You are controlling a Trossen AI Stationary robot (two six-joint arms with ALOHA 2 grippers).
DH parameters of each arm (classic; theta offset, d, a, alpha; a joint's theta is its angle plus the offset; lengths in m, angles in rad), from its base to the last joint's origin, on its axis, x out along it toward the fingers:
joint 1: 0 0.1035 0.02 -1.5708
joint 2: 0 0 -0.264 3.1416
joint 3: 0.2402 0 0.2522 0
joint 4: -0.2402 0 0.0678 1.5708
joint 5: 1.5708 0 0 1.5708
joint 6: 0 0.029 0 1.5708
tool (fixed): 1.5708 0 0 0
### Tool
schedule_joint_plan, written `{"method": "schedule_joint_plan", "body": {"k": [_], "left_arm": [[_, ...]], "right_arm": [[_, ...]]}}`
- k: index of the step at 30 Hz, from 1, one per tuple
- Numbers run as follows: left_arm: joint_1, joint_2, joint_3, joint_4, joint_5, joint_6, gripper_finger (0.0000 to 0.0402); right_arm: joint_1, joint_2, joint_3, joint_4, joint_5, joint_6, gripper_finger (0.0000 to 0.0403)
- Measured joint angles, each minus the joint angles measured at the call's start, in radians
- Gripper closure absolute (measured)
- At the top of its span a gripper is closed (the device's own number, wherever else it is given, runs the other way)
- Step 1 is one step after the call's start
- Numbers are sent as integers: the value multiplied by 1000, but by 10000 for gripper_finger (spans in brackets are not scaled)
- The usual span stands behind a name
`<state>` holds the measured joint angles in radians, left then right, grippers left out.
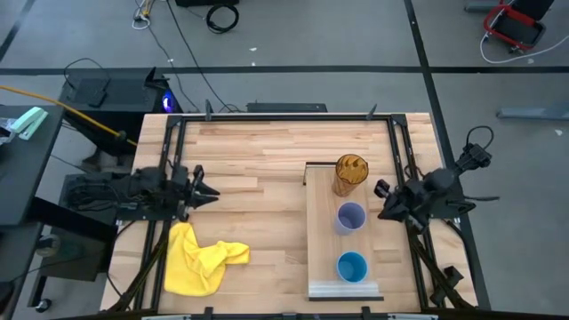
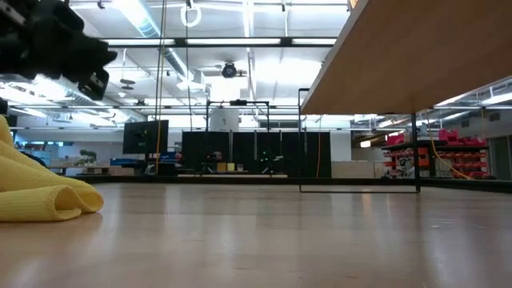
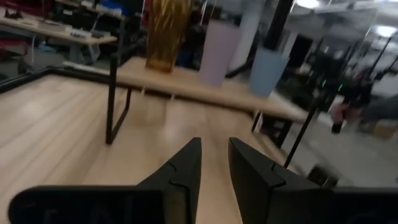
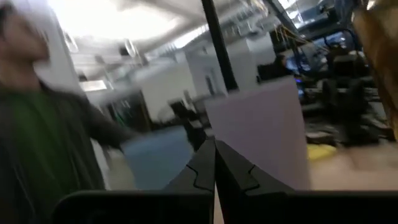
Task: Stack small to large cups/mugs on shelf
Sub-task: Return to Home Position
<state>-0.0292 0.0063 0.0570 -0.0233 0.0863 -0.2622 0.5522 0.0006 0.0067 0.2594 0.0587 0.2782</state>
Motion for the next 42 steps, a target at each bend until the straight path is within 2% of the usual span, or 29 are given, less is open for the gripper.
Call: {"method": "schedule_joint_plan", "body": {"k": [4,9,42], "left_arm": [[0,0,1,-71,-1,98,314],[0,7,5,-89,-4,189,321],[0,6,3,-99,-2,188,315]], "right_arm": [[0,0,0,-123,8,-117,391],[0,2,0,-236,8,-113,390],[0,6,2,-228,8,-90,388]]}}
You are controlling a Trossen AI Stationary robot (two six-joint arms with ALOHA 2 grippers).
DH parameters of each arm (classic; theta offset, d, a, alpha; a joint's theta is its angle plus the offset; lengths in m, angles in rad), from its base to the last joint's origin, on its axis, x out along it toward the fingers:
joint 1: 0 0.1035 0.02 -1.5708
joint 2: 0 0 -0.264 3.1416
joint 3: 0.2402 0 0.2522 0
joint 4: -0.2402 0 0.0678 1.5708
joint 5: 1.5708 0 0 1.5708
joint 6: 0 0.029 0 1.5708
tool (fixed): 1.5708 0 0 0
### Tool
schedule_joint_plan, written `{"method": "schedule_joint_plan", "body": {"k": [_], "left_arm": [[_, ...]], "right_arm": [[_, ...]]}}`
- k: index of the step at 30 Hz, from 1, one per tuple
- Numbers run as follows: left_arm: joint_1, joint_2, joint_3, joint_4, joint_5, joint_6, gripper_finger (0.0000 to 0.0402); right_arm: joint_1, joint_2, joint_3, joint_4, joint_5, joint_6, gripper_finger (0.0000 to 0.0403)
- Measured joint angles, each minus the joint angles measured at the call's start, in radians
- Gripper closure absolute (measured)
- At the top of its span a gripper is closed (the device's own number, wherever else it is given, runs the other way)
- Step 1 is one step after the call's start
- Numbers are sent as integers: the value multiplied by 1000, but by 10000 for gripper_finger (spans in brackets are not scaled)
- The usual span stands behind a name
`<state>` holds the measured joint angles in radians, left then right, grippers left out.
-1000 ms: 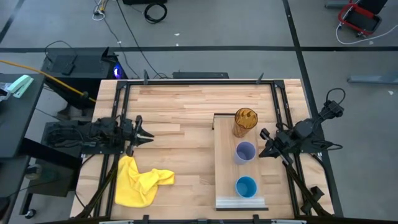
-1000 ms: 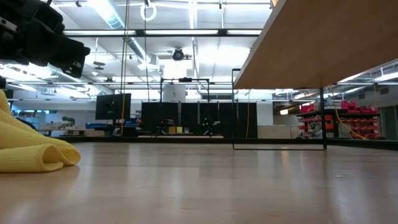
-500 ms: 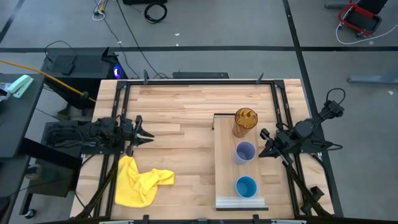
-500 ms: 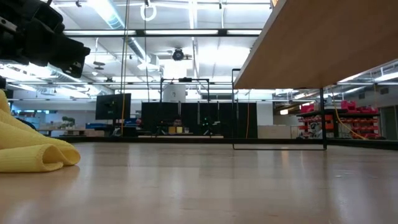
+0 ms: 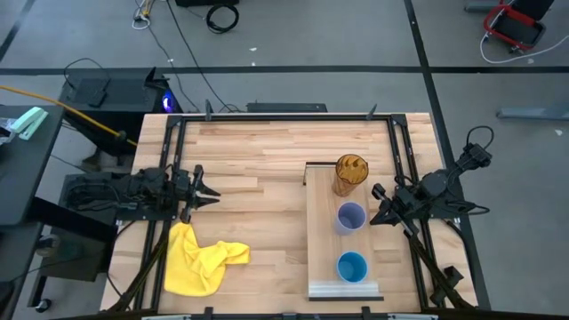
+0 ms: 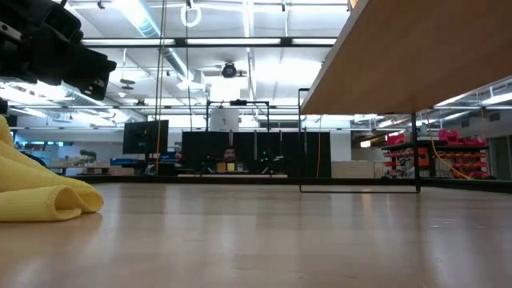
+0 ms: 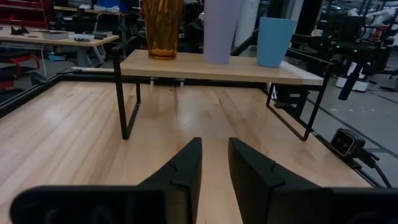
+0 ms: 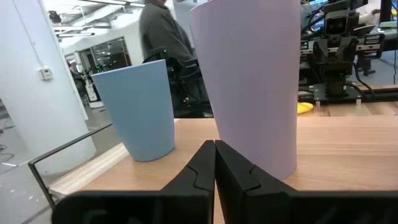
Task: Stack small to large cups/mugs on shelf
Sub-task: Return to Home Position
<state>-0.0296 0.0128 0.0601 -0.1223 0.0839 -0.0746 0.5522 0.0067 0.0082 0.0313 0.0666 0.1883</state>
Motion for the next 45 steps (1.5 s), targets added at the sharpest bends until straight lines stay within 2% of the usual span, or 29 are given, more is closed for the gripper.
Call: {"method": "schedule_joint_plan", "body": {"k": [45], "left_arm": [[0,0,-2,-1,0,0,321]], "right_arm": [[0,0,0,0,0,0,387]]}}
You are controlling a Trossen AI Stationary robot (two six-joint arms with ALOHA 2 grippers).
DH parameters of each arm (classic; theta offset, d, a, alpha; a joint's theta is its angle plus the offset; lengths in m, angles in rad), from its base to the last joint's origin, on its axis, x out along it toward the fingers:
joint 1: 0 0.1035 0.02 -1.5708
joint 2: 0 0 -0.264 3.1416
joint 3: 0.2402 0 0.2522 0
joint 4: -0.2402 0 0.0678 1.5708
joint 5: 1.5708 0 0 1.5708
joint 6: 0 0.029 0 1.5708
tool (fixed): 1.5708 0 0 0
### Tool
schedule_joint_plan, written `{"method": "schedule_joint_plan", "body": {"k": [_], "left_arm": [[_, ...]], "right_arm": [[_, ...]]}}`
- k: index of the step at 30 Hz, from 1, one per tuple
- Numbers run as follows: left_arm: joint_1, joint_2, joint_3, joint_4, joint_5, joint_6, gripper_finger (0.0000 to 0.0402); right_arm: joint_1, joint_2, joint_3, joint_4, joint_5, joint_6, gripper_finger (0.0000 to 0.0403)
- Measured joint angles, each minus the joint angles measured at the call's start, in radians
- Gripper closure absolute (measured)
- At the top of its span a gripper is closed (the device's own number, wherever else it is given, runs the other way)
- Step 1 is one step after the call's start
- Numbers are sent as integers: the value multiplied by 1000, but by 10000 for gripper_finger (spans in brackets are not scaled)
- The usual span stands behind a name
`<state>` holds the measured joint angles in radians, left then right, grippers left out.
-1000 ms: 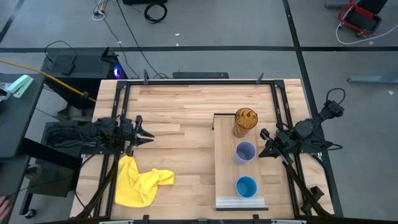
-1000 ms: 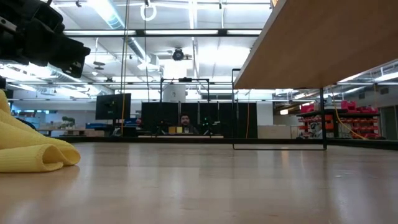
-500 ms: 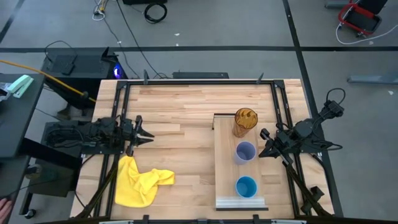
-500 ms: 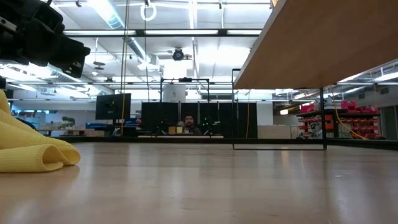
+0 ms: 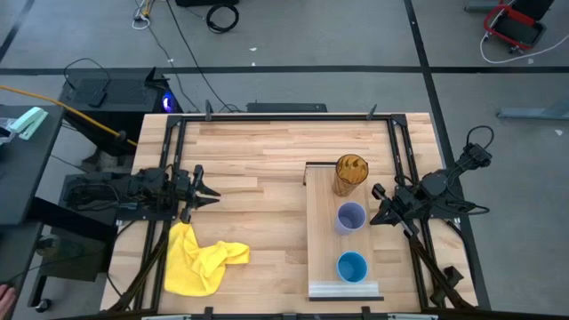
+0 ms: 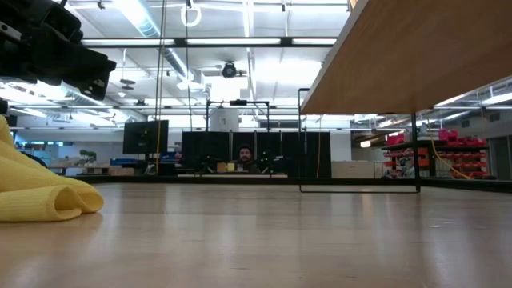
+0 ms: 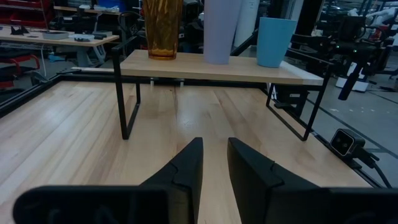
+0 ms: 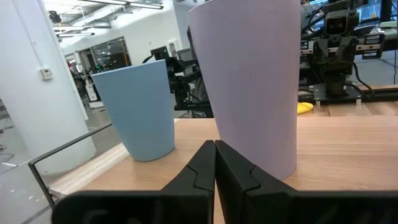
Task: Stack small to large cups/mugs on shelf
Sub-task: Return to Home Position
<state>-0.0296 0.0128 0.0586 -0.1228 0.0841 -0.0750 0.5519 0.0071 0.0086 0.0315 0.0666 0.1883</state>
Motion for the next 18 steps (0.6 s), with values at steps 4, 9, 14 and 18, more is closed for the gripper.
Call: {"method": "schedule_joint_plan", "body": {"k": [4,9,14,18], "left_arm": [[0,0,0,0,0,0,318],[0,0,0,0,0,0,313],[0,0,0,0,0,0,316],[0,0,0,0,0,0,321]], "right_arm": [[0,0,0,0,0,0,387],[0,0,0,0,0,0,387],[0,0,0,0,0,0,387],[0,0,0,0,0,0,387]]}}
